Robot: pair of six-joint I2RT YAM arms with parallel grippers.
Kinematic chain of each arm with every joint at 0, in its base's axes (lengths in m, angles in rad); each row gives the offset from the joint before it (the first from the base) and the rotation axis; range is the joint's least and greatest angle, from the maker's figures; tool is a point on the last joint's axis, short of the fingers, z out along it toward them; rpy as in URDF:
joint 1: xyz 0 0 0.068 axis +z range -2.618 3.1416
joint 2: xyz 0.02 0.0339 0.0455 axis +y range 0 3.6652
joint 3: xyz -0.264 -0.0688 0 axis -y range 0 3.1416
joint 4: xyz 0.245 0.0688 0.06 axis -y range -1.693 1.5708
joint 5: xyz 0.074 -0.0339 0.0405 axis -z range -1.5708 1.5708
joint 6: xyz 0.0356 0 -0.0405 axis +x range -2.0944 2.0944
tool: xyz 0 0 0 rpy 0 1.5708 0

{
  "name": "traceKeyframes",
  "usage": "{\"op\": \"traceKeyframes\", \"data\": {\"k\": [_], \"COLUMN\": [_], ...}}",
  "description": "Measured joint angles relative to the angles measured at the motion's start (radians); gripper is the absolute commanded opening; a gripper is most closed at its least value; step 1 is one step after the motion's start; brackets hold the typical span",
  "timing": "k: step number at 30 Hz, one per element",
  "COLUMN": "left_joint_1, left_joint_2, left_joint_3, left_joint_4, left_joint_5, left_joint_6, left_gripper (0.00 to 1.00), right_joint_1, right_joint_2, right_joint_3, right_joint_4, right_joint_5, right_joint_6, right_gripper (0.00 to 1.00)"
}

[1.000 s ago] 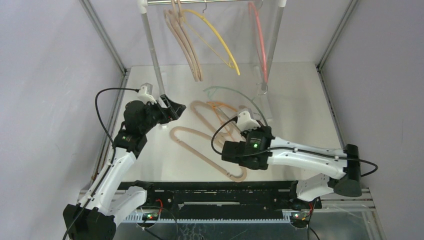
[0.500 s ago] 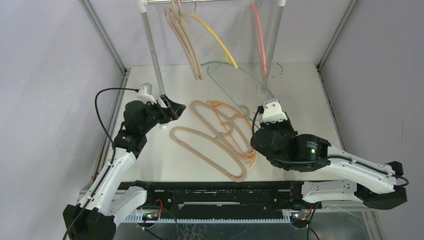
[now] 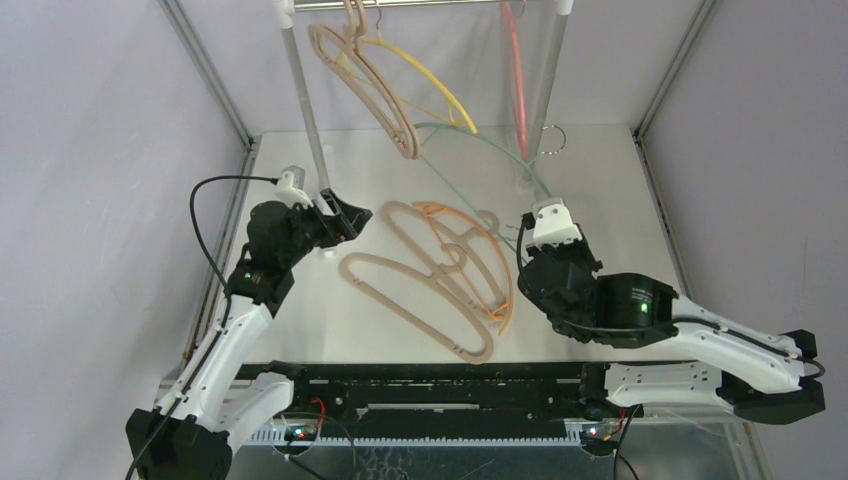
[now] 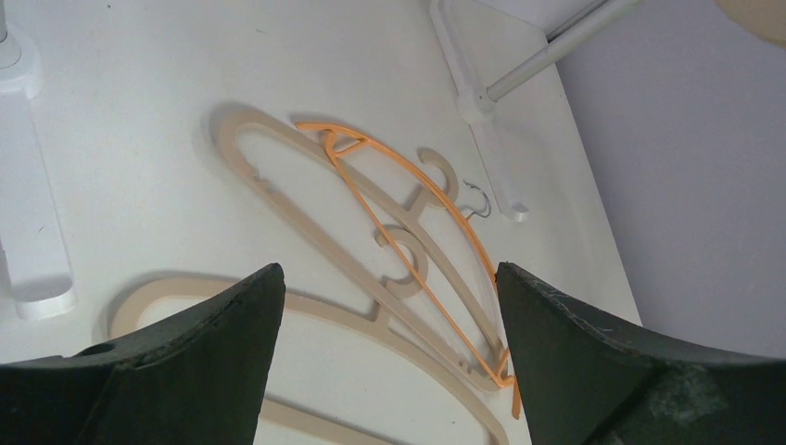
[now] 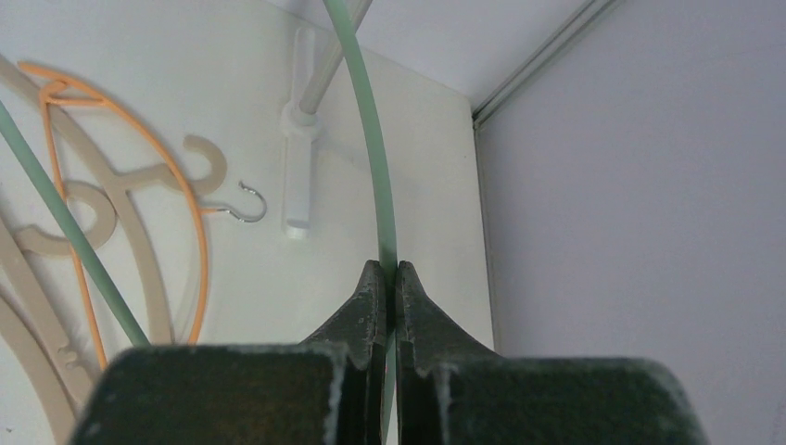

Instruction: Organize the hangers

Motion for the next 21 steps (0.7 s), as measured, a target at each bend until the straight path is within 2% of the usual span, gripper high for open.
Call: {"op": "traceKeyframes", "data": {"k": [10,21], "left_joint_1": [0.000,-0.001], "left_joint_2": [0.000,0.011], "left_joint_3": [0.000,0.000], "left_joint_4": [0.000,0.019], "left_joint_5": [0.000,0.006], "left_joint_6": [0.000,0.000], "left_gripper": [0.88,0.88], "right_joint_1": [-0.011,-0.037], "right_joint_2": [0.060,0.133], "right_joint_3": [-0.065,-0.084], "right_joint_4": [-0.107,-0.327], "right_joint_5": [-0.048,-0.029], "right_joint_6": [0.155,0.412], "right_gripper": [0.00,0.00]}}
